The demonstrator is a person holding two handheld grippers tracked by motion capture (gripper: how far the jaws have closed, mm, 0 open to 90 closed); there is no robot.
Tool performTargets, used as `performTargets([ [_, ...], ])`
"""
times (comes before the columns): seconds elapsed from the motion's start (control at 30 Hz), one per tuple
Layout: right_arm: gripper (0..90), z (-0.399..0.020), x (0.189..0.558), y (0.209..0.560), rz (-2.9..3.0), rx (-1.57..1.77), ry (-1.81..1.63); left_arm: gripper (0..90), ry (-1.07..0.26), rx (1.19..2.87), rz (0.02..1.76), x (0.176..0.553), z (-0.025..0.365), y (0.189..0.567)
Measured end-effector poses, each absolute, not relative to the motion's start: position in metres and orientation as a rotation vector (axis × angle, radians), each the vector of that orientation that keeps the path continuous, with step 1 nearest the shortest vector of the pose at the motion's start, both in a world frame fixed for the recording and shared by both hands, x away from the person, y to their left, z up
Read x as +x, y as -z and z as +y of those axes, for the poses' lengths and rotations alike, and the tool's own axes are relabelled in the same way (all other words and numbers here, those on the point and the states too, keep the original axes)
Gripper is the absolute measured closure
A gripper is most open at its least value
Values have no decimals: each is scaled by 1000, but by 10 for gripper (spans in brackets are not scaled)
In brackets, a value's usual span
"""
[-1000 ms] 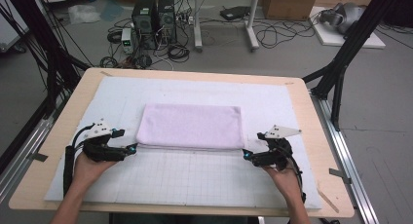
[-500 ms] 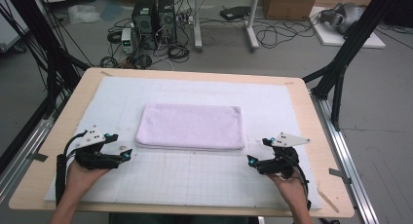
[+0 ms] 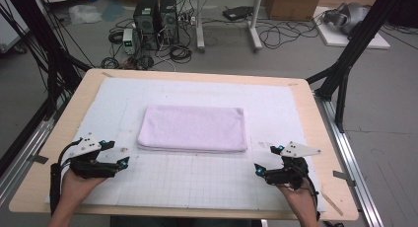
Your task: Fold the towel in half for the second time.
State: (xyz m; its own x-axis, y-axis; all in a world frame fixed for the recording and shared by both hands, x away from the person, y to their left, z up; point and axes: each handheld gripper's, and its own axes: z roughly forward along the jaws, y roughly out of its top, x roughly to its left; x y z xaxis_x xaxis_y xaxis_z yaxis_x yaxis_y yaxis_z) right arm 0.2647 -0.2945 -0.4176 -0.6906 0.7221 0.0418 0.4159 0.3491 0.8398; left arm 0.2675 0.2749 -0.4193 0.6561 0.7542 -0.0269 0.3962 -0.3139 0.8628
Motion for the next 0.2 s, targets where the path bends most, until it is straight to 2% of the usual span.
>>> performTargets([
  [0.2, 116, -296, 263, 420, 2285, 1000, -1270, 181, -483, 1933, 909, 268, 278, 420],
])
